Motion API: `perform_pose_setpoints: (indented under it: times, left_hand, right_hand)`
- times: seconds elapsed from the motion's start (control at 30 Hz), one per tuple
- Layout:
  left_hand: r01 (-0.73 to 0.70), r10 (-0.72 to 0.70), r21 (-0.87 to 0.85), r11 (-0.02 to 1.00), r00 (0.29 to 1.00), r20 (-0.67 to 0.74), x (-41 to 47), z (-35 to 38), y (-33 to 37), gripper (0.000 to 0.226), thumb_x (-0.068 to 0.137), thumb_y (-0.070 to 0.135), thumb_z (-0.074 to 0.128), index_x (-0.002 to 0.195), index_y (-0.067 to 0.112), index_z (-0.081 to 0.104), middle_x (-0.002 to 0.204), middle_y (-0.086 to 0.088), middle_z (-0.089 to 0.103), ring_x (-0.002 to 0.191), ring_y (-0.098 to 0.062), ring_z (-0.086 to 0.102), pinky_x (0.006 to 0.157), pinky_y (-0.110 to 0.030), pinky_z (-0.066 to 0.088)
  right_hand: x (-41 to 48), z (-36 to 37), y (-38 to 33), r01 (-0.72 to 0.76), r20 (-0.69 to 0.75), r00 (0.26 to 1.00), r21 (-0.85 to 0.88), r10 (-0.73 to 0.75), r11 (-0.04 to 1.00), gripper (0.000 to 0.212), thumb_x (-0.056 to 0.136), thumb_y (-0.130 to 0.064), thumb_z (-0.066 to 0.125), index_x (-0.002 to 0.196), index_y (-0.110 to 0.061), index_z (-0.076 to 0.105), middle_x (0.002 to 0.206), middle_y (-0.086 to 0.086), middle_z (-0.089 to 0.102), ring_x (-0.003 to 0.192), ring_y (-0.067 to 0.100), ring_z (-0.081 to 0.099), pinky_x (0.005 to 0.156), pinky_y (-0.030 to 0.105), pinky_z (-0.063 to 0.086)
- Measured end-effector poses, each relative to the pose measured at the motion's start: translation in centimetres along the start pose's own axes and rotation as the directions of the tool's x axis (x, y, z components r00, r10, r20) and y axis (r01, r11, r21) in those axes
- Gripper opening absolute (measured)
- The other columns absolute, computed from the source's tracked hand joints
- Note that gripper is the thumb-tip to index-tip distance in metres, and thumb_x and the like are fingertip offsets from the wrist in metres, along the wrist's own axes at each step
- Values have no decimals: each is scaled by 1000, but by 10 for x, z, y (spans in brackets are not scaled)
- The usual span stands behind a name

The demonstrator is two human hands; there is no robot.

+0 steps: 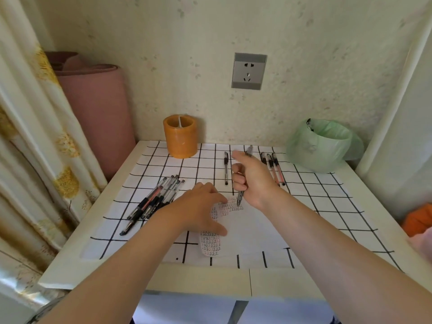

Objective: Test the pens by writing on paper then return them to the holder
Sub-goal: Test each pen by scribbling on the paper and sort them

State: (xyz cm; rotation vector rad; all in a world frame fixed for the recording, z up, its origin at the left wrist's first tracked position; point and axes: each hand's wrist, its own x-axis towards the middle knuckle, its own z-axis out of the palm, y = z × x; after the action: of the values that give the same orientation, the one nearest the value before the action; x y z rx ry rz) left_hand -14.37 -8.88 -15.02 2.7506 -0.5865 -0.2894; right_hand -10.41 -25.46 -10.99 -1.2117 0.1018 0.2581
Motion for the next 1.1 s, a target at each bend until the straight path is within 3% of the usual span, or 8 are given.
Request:
perform_pose_setpoints:
  times: [0.1, 0.2, 0.33, 0.5, 0.57, 0.67, 0.77, 1.1]
  left_hand:
    - [4, -4, 2, 1000, 1000, 23, 1, -2, -5, 89, 64, 70, 75, 142, 42, 42, 124, 18, 36, 119, -7, 30, 101, -34, 39]
    - [12, -13, 9, 1000, 999, 40, 1, -4, -10, 93, 63, 71, 75, 144, 42, 40, 128, 18, 36, 124, -7, 29, 104, -36, 38]
    - [21, -22, 15, 1000, 999, 40, 2, -6, -17, 99, 62, 71, 76, 147, 40, 35, 130, 17, 35, 124, -9, 28, 104, -36, 37]
    - [110, -106, -49, 993, 992, 74, 3, -8, -18, 108, 57, 69, 81, 147, 40, 30, 128, 14, 35, 123, -8, 26, 98, -36, 39]
    - [152, -143, -130, 980, 987, 77, 3, -10, -19, 92, 65, 57, 83, 143, 39, 38, 122, 12, 39, 117, -8, 36, 95, -33, 44]
    - [149, -152, -320, 936, 988, 18, 5, -13, -24, 45, 87, 23, 72, 128, 33, 58, 111, 10, 55, 101, -10, 58, 81, -22, 52]
    - [145, -157, -432, 890, 988, 7, 4, -16, -29, 36, 91, 6, 63, 118, 28, 69, 108, 8, 66, 97, -5, 63, 73, -16, 55]
    - [99, -104, -43, 994, 986, -134, -1, -15, -30, 43, 92, 12, 62, 129, 34, 62, 112, 10, 52, 100, -6, 42, 77, -19, 35]
  right_hand:
    - [2, -8, 5, 12, -35, 999, -89, -16, 996, 17, 94, -6, 52, 101, -4, 67, 69, 7, 55, 44, 15, 50, 36, 21, 35]
    - [1, -16, 7, -39, 2, 999, -126, 40, 991, 43, 100, -26, 36, 93, 0, 70, 66, 13, 60, 55, 29, 63, 57, 40, 58]
    - [0, -27, 12, -38, 39, 998, -345, 55, 938, 69, 102, -45, 19, 91, -5, 74, 54, 13, 57, 49, 31, 61, 53, 38, 56]
    - [-5, -35, 18, 14, 142, 989, -328, 35, 945, 43, 96, -37, 44, 93, -6, 73, 79, 21, 71, 60, 32, 66, 54, 38, 55]
    - [-6, -37, 20, 98, 162, 986, -330, -46, 939, 21, 89, -22, 58, 80, -9, 70, 65, 17, 63, 53, 31, 61, 50, 36, 52]
    - [-6, -39, 23, 137, 167, 982, -340, -84, 930, 23, 91, -9, 57, 69, -10, 65, 56, 15, 55, 48, 29, 55, 46, 33, 47]
    - [-7, -39, 25, 138, 202, 977, -343, -70, 929, 24, 91, -9, 55, 69, -11, 64, 56, 17, 55, 46, 29, 55, 46, 32, 45]
    - [-8, -33, 45, 195, 269, 962, -600, -34, 776, 6, 75, -16, 66, 73, -21, 65, 66, 11, 69, 50, 24, 64, 40, 23, 40]
